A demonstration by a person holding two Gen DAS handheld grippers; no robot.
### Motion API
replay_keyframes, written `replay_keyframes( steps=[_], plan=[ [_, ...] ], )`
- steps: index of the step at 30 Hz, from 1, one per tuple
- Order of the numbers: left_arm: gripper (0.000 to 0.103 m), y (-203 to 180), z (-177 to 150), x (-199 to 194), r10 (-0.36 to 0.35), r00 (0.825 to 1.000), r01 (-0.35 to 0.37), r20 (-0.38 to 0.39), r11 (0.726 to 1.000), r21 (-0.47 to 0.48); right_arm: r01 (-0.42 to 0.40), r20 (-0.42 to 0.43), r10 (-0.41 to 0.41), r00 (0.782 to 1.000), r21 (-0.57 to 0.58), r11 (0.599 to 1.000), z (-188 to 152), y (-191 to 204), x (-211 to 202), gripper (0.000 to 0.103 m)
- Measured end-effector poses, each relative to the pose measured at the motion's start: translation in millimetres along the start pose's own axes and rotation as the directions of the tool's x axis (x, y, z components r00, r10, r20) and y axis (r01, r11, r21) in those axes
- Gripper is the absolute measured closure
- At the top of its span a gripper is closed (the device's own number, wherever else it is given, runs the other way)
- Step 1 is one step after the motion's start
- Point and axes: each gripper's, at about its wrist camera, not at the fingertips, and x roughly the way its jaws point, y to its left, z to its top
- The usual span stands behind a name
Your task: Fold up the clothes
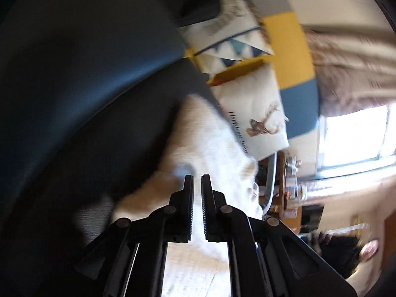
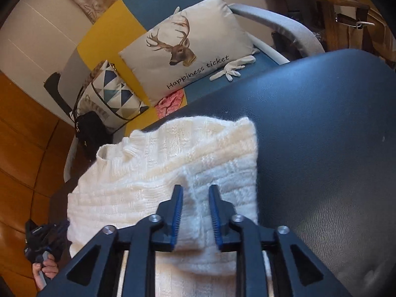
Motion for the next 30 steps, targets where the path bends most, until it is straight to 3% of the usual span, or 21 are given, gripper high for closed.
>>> replay_keyframes(
  steps=[2,4,6,8,11,12,17,18,19,21,23,25,27,28,30],
  plan=[
    [0.094,-14.1,3.4,10.1,-0.018,1.0,0.018,-0.015,0.999,0.029,-0.074,-0.034,0.075,0.997,0.022,0.997,9.6,-4.8,11.3,0.079],
    [0.094,-24.0,8.8,24.2,0.01,1.0,-0.009,-0.017,0.998,0.066,-0.043,-0.07,0.041,0.997,-0.025,0.999,19.7,0.9,26.2,0.081],
    [0.094,-22.6,13.0,29.0,0.082,0.997,-0.083,0.013,0.991,0.105,0.028,-0.076,-0.038,0.996,-0.135,0.99,27.8,16.1,34.5,0.09],
    [0.094,-19.9,17.1,32.7,0.157,0.986,-0.163,0.049,0.977,0.141,0.068,-0.035,-0.077,0.996,-0.217,0.974,31.6,31.6,28.2,0.1],
    [0.094,-16.0,20.7,34.8,0.255,0.96,-0.274,0.113,0.94,0.203,0.07,0.073,-0.053,0.996,-0.258,0.963,40.2,45.2,3.1,0.1],
    [0.094,-14.0,19.8,35.0,0.27,0.954,-0.293,0.128,0.929,0.225,0.086,0.061,-0.073,0.995,-0.26,0.962,40.0,42.4,10.2,0.1],
    [0.094,-24.9,17.1,26.8,0.269,0.949,-0.304,0.164,0.919,0.253,0.165,0.006,-0.17,0.985,-0.266,0.95,39.0,28.5,42.7,0.096],
    [0.094,-30.5,15.2,21.9,0.251,0.951,-0.294,0.182,0.918,0.265,0.17,0.024,-0.169,0.985,-0.24,0.956,39.5,26.9,35.8,0.093],
    [0.094,-36.8,13.6,19.1,0.229,0.955,-0.277,0.189,0.917,0.288,0.174,0.043,-0.169,0.985,-0.214,0.961,40.0,25.3,28.8,0.083],
    [0.094,-50.1,10.7,17.1,0.186,0.963,-0.245,0.197,0.908,0.34,0.19,0.119,-0.169,0.978,-0.197,0.962,40.5,27.4,8.3,0.081],
    [0.094,-59.8,9.6,26.9,0.174,0.968,-0.231,0.18,0.895,0.381,0.128,0.114,-0.104,0.988,-0.233,0.964,36.9,39.8,3.7,0.081],
    [0.094,-62.1,9.2,42.0,0.215,0.963,-0.263,0.161,0.88,0.396,0.112,0.071,-0.095,0.993,-0.282,0.953,28.1,54.4,14.9,0.081],
    [0.094,-45.9,14.8,63.2,0.333,0.932,-0.363,0.144,0.852,0.377,0.164,0.044,-0.159,0.986,-0.337,0.927,17.6,63.0,35.7,0.081],
    [0.095,-38.4,17.7,64.9,0.33,0.933,-0.359,0.141,0.858,0.368,0.209,0.021,-0.216,0.976,-0.348,0.914,14.7,62.0,48.3,0.081],
    [0.095,-28.5,21.8,58.7,0.285,0.95,-0.312,0.129,0.887,0.34,0.209,0.011,-0.219,0.976,-0.336,0.918,13.0,57.3,51.6,0.082]
  ],
)
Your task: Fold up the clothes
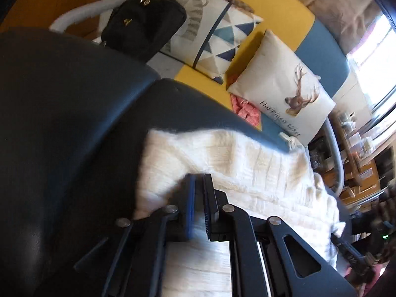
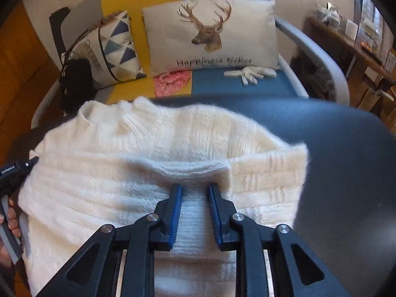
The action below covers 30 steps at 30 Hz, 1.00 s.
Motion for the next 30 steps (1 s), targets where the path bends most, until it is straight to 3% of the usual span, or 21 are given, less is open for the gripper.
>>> replay_keyframes(
  steps=[2,5,7,9,11,13,14,17,21,23,24,25,27,30],
  plan=[
    [0.095,5.8,2.2,-12.9,-0.064,0.998,0.064,0.007,0.997,-0.049,-0.02,0.009,0.02,1.0,-0.002,1.0,2.7,2.0,-7.0,0.081],
    [0.094,3.2,10.8,-28.4,-0.154,0.987,0.157,0.054,0.985,-0.064,-0.116,0.045,0.12,0.992,-0.076,0.99,15.8,26.7,-24.6,0.081],
    [0.093,-3.7,17.8,-25.3,-0.159,0.986,0.161,0.043,0.985,-0.063,-0.128,0.055,0.139,0.989,-0.172,0.977,22.3,58.0,-24.0,0.081],
    [0.092,-10.5,23.7,-15.4,-0.154,0.988,0.155,0.013,0.987,-0.054,-0.129,0.042,0.144,0.989,-0.249,0.96,27.6,80.6,-15.6,0.081],
    [0.092,-13.2,25.8,4.3,-0.049,0.998,0.049,-0.029,0.998,-0.027,-0.125,0.003,0.132,0.991,-0.303,0.945,27.5,99.6,3.9,0.081],
    [0.095,-7.9,25.9,27.3,0.049,0.996,-0.049,-0.079,0.999,0.0,-0.063,-0.042,0.052,0.998,-0.341,0.938,20.4,112.5,30.7,0.082],
    [0.095,-5.6,25.7,24.7,0.038,0.996,-0.039,-0.076,0.999,-0.01,-0.056,-0.031,0.049,0.998,-0.338,0.94,18.4,112.3,35.8,0.082],
    [0.095,0.8,24.8,6.0,-0.041,0.998,0.038,-0.046,0.997,-0.06,-0.129,-0.046,0.121,0.992,-0.271,0.954,17.6,98.9,26.2,0.082],
    [0.094,-18.3,-4.9,-32.5,-0.14,0.99,0.14,-0.015,0.99,0.022,-0.218,-0.016,0.218,0.976,-0.159,0.963,-3.6,73.3,-7.4,0.082],
    [0.091,-32.1,-27.4,-37.6,-0.15,0.988,0.154,-0.045,0.984,0.093,-0.27,-0.023,0.269,0.963,-0.103,0.957,-17.3,57.8,-17.9,0.082],
    [0.09,-38.9,-38.7,-40.2,-0.155,0.986,0.162,-0.061,0.979,0.127,-0.241,-0.038,0.238,0.97,-0.086,0.967,-24.1,50.4,-15.9,0.082],
    [0.09,-42.4,-49.2,-33.2,-0.108,0.99,0.123,-0.096,0.979,0.163,-0.211,-0.053,0.207,0.977,-0.07,0.975,-30.9,43.0,-13.9,0.082],
    [0.091,-35.7,-62.5,-23.1,-0.091,0.989,0.109,-0.115,0.98,0.167,-0.16,-0.081,0.157,0.984,-0.037,0.986,-43.9,28.0,-10.6,0.083],
    [0.091,-27.0,-59.5,-40.6,-0.144,0.985,0.155,-0.096,0.982,0.108,-0.261,-0.058,0.269,0.961,0.111,0.959,-51.2,-1.4,-19.9,0.084]
  ],
)
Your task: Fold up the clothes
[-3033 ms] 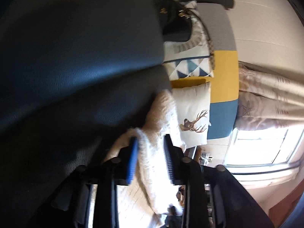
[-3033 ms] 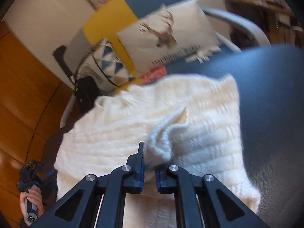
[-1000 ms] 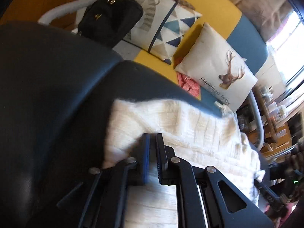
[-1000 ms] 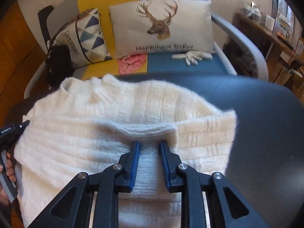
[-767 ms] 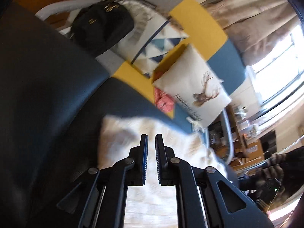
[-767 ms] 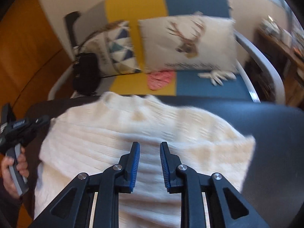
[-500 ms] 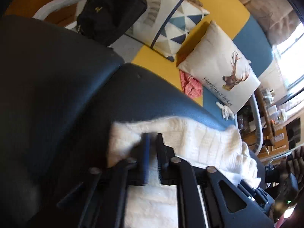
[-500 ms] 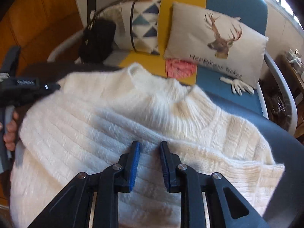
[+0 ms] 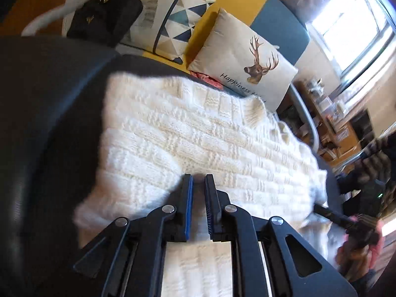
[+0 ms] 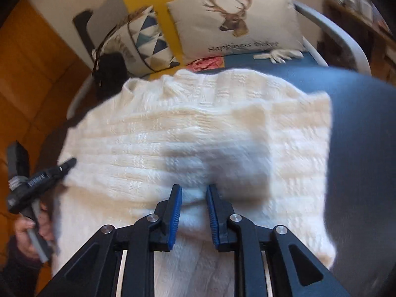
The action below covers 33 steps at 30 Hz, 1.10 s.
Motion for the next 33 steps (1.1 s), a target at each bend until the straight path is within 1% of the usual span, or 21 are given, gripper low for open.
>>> replay_keyframes(
  steps=[1,3,4,6,8,10,11,14,15,18,19,20,21,22,23,24,25,28,30,31,33],
  plan=[
    [0.091,1.9,0.7,-7.1,-0.018,1.0,0.018,0.01,1.0,-0.019,-0.058,0.018,0.057,0.998,0.075,0.996,0.4,-11.1,-8.6,0.079],
    [0.09,2.7,-0.3,-18.4,-0.031,0.999,0.032,0.018,0.998,-0.046,-0.192,0.101,0.174,0.979,0.21,0.959,-3.2,-37.5,-25.3,0.079],
    [0.09,3.0,-2.9,-22.7,-0.041,0.999,0.042,0.017,0.997,-0.061,-0.24,0.145,0.206,0.968,0.281,0.929,-5.6,-53.5,-30.5,0.079],
    [0.089,3.5,-6.9,-22.9,-0.074,0.997,0.073,-0.011,0.993,-0.088,-0.332,0.232,0.256,0.939,0.408,0.85,-10.8,-84.2,-39.4,0.076],
    [0.089,1.5,-15.6,-16.8,-0.087,0.996,0.083,-0.029,0.991,-0.102,-0.376,0.269,0.274,0.924,0.494,0.784,-20.2,-103.7,-36.1,0.076],
    [0.089,1.4,-22.2,-9.5,-0.074,0.997,0.069,-0.039,0.992,-0.104,-0.383,0.287,0.266,0.92,0.525,0.76,-23.8,-111.1,-31.7,0.076],
    [0.089,3.0,-24.6,-7.2,-0.072,0.996,0.067,-0.044,0.991,-0.114,-0.399,0.29,0.282,0.915,0.532,0.747,-22.8,-113.2,-27.6,0.076],
    [0.089,5.9,-19.9,-3.1,-0.086,0.996,0.082,-0.027,0.989,-0.124,-0.449,0.315,0.326,0.891,0.517,0.729,-22.4,-112.1,-20.6,0.076],
    [0.089,5.8,-17.7,-3.5,-0.081,0.997,0.078,-0.019,0.989,-0.123,-0.441,0.313,0.317,0.895,0.516,0.734,-20.5,-110.1,-18.2,0.076],
    [0.088,5.3,-9.4,-4.1,-0.085,0.996,0.083,-0.008,0.988,-0.129,-0.374,0.263,0.274,0.925,0.51,0.774,-14.2,-103.6,-8.3,0.076],
    [0.087,5.0,-8.3,-2.7,-0.059,0.998,0.057,-0.012,0.992,-0.116,-0.347,0.25,0.252,0.935,0.495,0.797,-12.7,-99.7,-7.9,0.079],
    [0.087,4.9,-7.6,-1.0,-0.026,1.0,0.024,-0.017,0.995,-0.1,-0.309,0.233,0.221,0.947,0.473,0.825,-10.8,-94.4,-8.3,0.081],
    [0.087,6.6,-8.7,-0.8,-0.019,1.0,0.017,-0.023,0.995,-0.097,-0.232,0.206,0.156,0.966,0.42,0.877,-7.3,-84.3,-12.1,0.087],
    [0.087,9.0,-10.2,-1.1,-0.019,0.999,0.016,-0.03,0.995,-0.098,-0.157,0.185,0.093,0.978,0.365,0.918,-4.2,-74.3,-15.9,0.093],
    [0.087,11.3,-11.7,-1.3,-0.018,0.999,0.015,-0.037,0.995,-0.099,-0.102,0.173,0.049,0.984,0.312,0.944,-3.3,-65.0,-20.5,0.097],
    [0.087,12.2,-12.9,-1.3,-0.013,0.999,0.009,-0.042,0.997,-0.082,-0.061,0.17,0.015,0.985,0.264,0.963,-3.7,-56.6,-25.9,0.097],
    [0.087,13.3,-15.2,-1.6,-0.011,0.999,0.008,-0.044,0.998,-0.061,-0.038,0.175,-0.003,0.985,0.231,0.972,-4.1,-49.6,-30.4,0.101],
    [0.088,17.2,-17.8,-2.7,-0.027,0.999,0.026,-0.041,0.999,-0.043,0.008,0.179,-0.039,0.983,0.171,0.985,-9.7,-34.8,-35.6,0.102],
    [0.087,14.3,-16.0,-9.1,-0.038,0.999,0.037,-0.026,0.998,-0.045,0.047,0.126,-0.072,0.989,0.189,0.981,-12.9,-43.0,-21.7,0.102],
    [0.087,12.6,-15.0,-12.7,-0.043,0.999,0.043,-0.018,0.998,-0.046,0.024,0.131,-0.05,0.99,0.194,0.981,-13.7,-45.1,-21.3,0.101],
    [0.085,9.2,-13.5,-17.7,-0.051,0.999,0.051,-0.006,0.998,-0.042,-0.059,0.179,0.012,0.984,0.258,0.964,-12.1,-53.3,-31.1,0.093]
  ],
)
